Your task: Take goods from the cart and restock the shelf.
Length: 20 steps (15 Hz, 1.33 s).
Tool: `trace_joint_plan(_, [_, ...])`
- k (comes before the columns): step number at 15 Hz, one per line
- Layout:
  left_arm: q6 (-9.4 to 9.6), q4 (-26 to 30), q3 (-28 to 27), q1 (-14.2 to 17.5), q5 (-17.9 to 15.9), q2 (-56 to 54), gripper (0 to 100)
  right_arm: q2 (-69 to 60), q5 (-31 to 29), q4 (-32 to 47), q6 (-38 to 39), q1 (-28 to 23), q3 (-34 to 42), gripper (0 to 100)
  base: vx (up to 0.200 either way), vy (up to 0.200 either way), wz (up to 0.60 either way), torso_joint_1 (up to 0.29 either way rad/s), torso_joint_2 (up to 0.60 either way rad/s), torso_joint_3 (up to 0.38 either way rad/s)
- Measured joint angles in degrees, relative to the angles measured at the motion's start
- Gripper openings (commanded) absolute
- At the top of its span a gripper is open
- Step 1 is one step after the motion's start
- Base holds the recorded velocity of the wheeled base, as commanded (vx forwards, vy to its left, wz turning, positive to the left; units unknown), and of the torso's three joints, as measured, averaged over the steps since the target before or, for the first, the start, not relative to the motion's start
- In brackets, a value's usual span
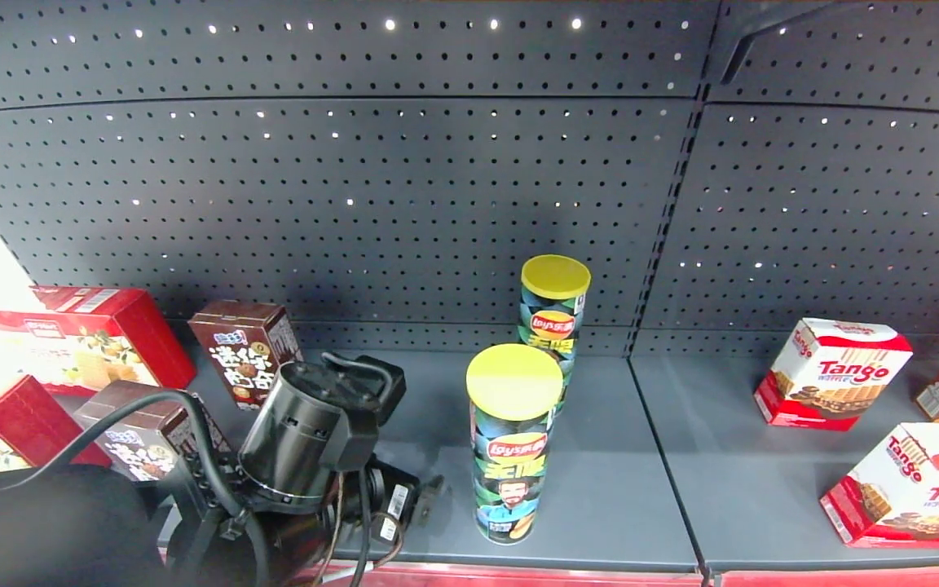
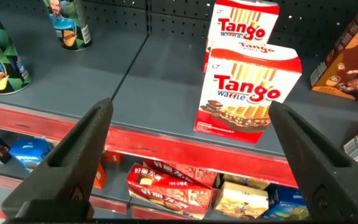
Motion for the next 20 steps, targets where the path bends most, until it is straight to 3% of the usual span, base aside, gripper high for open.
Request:
trace_joint_plan(2, [-1.43,0.0,-0.9,0.5,0.5,0.0,100,0.0,0.0,0.0,0.0,0.0,0.1,100,0.0,0.0,0.0,0.0,0.0,0.0])
trace_joint_plan(5, [-2.11,-0.2,-2.0,0.7,0.5,0.6,100,0.0,0.0,0.0,0.0,0.0,0.4,100,0.0,0.0,0.0,0.0,0.0,0.0])
trace_joint_plan(15, [-2.05,-0.4,-4.0,-2.1,0.0,1.6,100,-0.1,0.0,0.0,0.0,0.0,0.5,100,0.0,0.0,0.0,0.0,0.0,0.0])
trace_joint_plan(20, [-1.85,-3.4,-4.4,-3.1,-1.0,3.1,100,-0.1,-0.1,0.0,0.0,0.0,0.6,100,0.0,0.0,0.0,0.0,0.0,0.0])
